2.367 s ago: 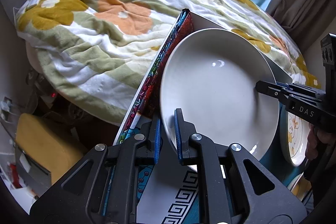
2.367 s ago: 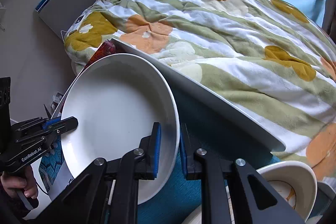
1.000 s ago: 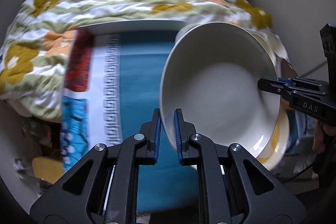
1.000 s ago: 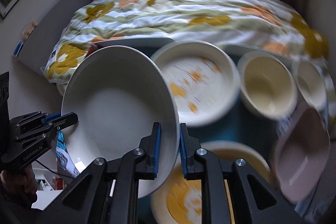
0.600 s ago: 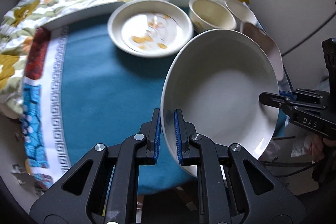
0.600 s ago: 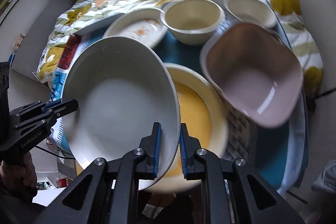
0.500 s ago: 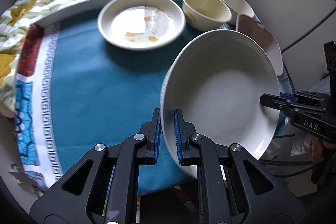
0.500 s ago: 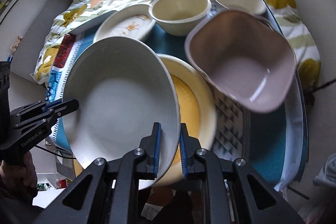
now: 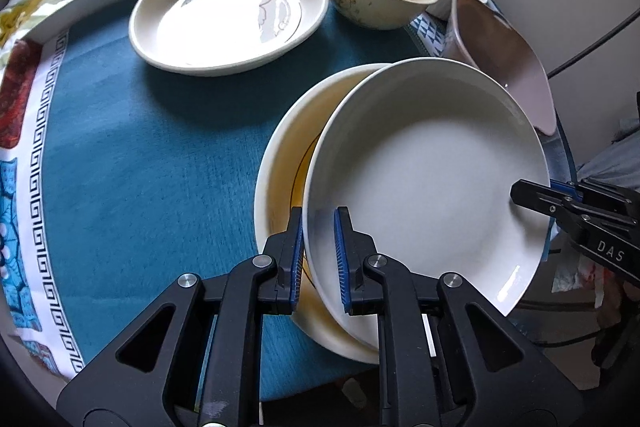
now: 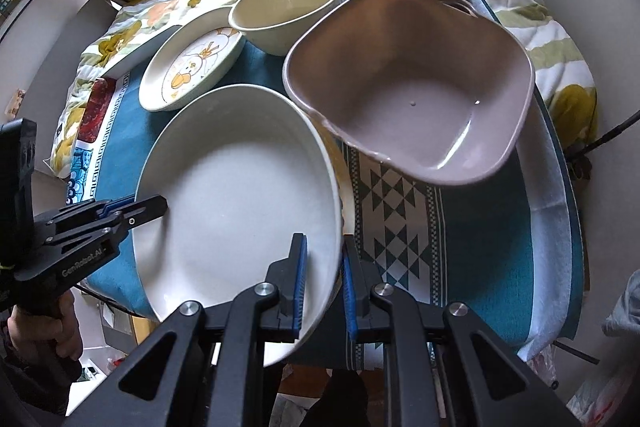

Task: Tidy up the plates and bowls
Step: 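Carry the white plate and lower it onto the yellow plate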

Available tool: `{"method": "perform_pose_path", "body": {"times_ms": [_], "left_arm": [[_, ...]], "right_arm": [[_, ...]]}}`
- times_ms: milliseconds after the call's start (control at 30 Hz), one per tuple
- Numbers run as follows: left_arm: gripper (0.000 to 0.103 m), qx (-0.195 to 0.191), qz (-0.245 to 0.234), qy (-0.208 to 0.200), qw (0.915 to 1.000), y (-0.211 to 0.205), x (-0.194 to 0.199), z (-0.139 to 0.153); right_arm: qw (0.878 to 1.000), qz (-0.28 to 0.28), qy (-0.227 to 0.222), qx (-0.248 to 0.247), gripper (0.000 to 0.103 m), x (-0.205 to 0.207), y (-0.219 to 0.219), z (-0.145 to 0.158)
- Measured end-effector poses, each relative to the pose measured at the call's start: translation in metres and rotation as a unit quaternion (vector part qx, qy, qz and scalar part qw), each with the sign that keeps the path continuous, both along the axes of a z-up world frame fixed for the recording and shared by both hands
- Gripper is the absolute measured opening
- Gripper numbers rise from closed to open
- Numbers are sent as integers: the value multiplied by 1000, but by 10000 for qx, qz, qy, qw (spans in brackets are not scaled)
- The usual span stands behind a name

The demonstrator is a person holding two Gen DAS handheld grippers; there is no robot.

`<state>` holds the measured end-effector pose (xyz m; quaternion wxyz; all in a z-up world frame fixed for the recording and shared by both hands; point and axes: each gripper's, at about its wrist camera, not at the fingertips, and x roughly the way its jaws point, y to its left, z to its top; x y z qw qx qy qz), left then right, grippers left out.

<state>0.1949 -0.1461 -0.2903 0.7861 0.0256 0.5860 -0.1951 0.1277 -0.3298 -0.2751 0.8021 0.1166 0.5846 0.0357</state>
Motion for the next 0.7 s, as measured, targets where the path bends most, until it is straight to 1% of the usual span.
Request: {"method": "perform_pose_path", "body": {"times_ms": [133,200,300,400,500,567,700], "left_arm": [[14,38,-58,21,10000,0,1,-5],[14,96,-117,-32,9999,-2,1,-5],[14,296,-218,-150,9992,-9,-1,-6],[14,593,-341,-315,9972,-16,-5,-5],[14,928,-492,-543,9930,-22,-11,-3],[14,1209,-611,-740,9880,-28,-16,-2],[14,1493,-702,-959,9816,-35,-23,-1]], "right_arm": [[10000,17,-23,-34,15,2,4,-1],[9999,64,-31,-155,15,3,5,-1],[9995,110,-62,-294,15,4,7,-1],[9992,147,-84,-359,15,4,7,-1],[9985,211,-118,-487,15,2,11,0],[9979,242,-140,-577,15,3,13,0],[9974,252,-149,-651,15,3,12,-1]]}}
